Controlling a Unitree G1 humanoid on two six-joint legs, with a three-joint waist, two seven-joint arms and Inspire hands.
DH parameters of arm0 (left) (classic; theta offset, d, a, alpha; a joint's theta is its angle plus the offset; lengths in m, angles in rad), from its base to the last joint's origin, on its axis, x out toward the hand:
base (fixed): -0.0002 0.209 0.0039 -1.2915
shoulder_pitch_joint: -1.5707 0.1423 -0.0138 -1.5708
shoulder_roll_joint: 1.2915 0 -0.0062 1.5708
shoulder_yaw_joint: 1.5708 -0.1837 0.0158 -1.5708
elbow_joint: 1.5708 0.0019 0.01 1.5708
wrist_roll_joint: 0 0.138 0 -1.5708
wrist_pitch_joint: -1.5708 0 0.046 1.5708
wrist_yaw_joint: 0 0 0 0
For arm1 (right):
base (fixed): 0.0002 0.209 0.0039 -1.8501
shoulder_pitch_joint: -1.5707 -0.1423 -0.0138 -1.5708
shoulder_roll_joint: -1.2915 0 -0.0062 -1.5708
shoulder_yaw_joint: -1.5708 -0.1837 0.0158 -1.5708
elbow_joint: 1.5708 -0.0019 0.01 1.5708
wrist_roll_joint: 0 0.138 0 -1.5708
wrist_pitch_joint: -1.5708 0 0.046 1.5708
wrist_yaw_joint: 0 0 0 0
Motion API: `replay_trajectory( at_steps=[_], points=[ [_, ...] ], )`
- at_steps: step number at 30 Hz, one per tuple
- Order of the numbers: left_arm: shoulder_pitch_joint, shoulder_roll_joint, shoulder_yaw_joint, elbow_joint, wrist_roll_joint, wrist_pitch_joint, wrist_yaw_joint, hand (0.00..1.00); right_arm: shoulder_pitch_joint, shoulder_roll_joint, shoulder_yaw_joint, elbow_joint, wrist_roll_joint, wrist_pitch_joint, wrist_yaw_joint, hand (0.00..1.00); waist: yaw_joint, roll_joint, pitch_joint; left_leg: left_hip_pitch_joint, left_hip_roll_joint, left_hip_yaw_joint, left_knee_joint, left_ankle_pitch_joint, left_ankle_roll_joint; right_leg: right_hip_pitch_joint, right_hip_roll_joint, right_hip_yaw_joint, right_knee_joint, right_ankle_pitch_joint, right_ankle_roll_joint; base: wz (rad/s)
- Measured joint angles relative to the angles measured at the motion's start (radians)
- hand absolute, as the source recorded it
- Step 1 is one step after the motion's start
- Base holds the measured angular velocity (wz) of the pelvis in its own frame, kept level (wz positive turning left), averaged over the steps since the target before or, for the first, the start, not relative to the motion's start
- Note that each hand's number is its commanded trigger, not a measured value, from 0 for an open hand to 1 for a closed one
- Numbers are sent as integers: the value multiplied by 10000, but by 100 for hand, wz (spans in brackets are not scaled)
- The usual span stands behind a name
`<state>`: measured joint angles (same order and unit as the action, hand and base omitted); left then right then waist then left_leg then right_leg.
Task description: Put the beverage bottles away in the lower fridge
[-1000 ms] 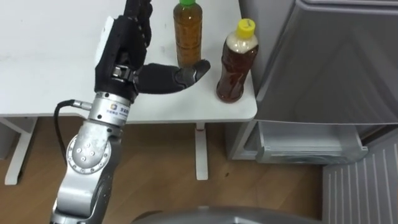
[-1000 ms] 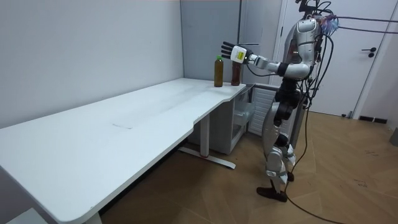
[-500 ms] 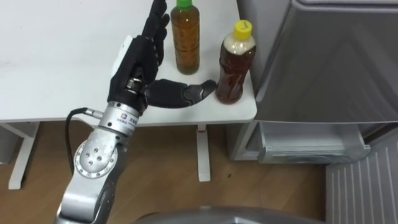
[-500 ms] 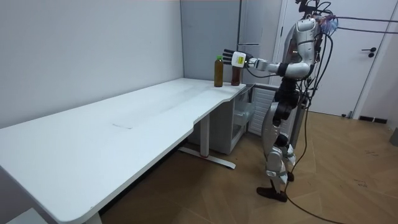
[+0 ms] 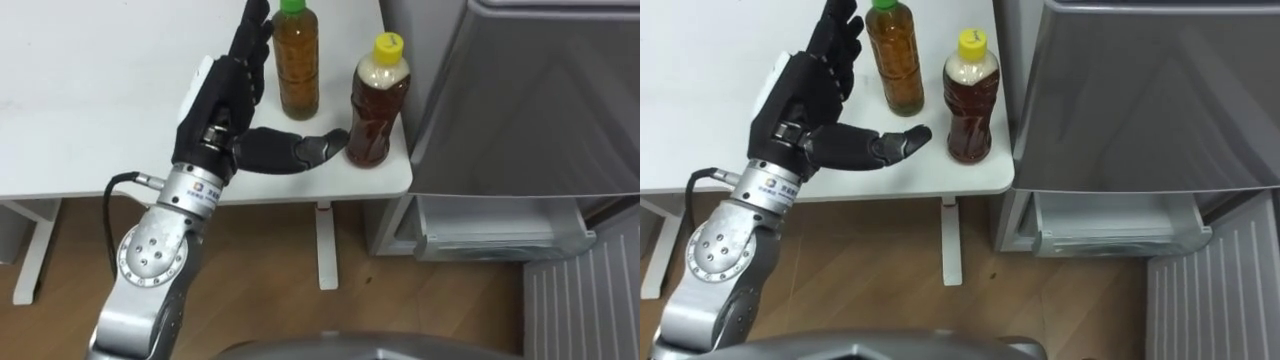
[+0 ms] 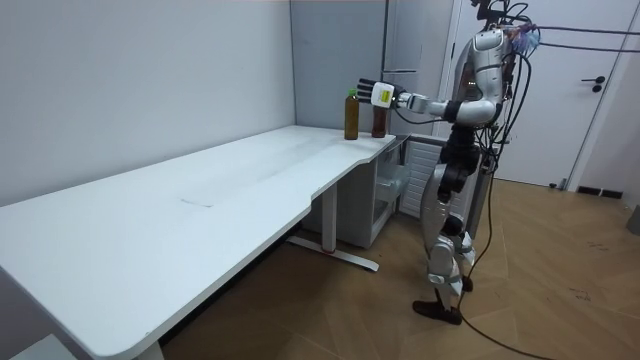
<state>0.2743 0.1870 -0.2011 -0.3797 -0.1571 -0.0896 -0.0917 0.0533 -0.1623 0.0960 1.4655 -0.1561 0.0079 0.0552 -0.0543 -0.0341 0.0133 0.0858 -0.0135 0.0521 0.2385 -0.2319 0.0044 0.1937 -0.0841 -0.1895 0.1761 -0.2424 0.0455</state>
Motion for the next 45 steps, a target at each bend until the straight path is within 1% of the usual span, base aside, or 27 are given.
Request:
replay_trajectory(
  at_steps=[2,6,9,15,18,23,28,39,42,45],
  points=[
    [-11,-1,0,-115,231,-59,2,0,-28,0,1,141,-1,-61,-27,0,6,13,5,-4,-4,6,-8,1,-2,10,0,2,-37,1,-2,0],
    [-12,1,-5,-188,647,-217,8,0,6,5,22,200,-34,-52,-41,0,6,29,15,-1,-3,7,-23,10,-13,4,2,-2,-36,1,-2,0],
    [-14,3,-66,-333,1230,-226,19,0,54,13,357,222,-26,-15,-81,0,-12,18,18,-12,-1,0,-12,11,-13,0,0,-22,-30,1,-2,0],
    [-108,0,-350,-527,2064,-279,20,0,34,23,607,233,-69,42,143,0,10,8,11,-18,1,-4,-8,11,-13,-9,-1,-19,-27,1,-2,0],
    [-200,12,-444,-762,2146,-325,20,0,16,23,768,234,-64,41,148,0,9,6,9,-18,0,-13,-8,10,-13,-6,-2,-22,-28,1,-2,0],
    [-433,42,-656,-839,2326,-390,21,0,-38,23,791,235,-65,29,133,0,13,15,3,-20,-1,-10,-6,11,-13,-4,-2,-41,-28,1,-2,0],
    [-443,62,-778,-1118,2382,-446,23,0,-63,23,796,235,-63,5,120,0,14,27,-3,-13,-1,-10,-6,11,-13,0,-2,-46,-28,1,-2,0],
    [-446,76,-788,-1187,2381,-490,25,0,-67,22,802,238,-51,-59,128,0,12,46,-15,-13,-1,-10,-1,11,-13,3,-2,-51,-28,1,-2,0],
    [-446,128,-831,-1186,2379,-491,24,0,-76,22,797,245,-69,-57,134,0,-43,36,-11,-19,0,-6,-4,11,-13,-5,-2,-44,-28,1,-2,0],
    [-445,216,-1027,-1184,2379,-491,22,0,-161,22,801,381,-66,-57,152,0,-98,21,-5,-20,-1,-5,-7,11,-13,-6,-4,-43,-29,1,-2,0]
  ],
)
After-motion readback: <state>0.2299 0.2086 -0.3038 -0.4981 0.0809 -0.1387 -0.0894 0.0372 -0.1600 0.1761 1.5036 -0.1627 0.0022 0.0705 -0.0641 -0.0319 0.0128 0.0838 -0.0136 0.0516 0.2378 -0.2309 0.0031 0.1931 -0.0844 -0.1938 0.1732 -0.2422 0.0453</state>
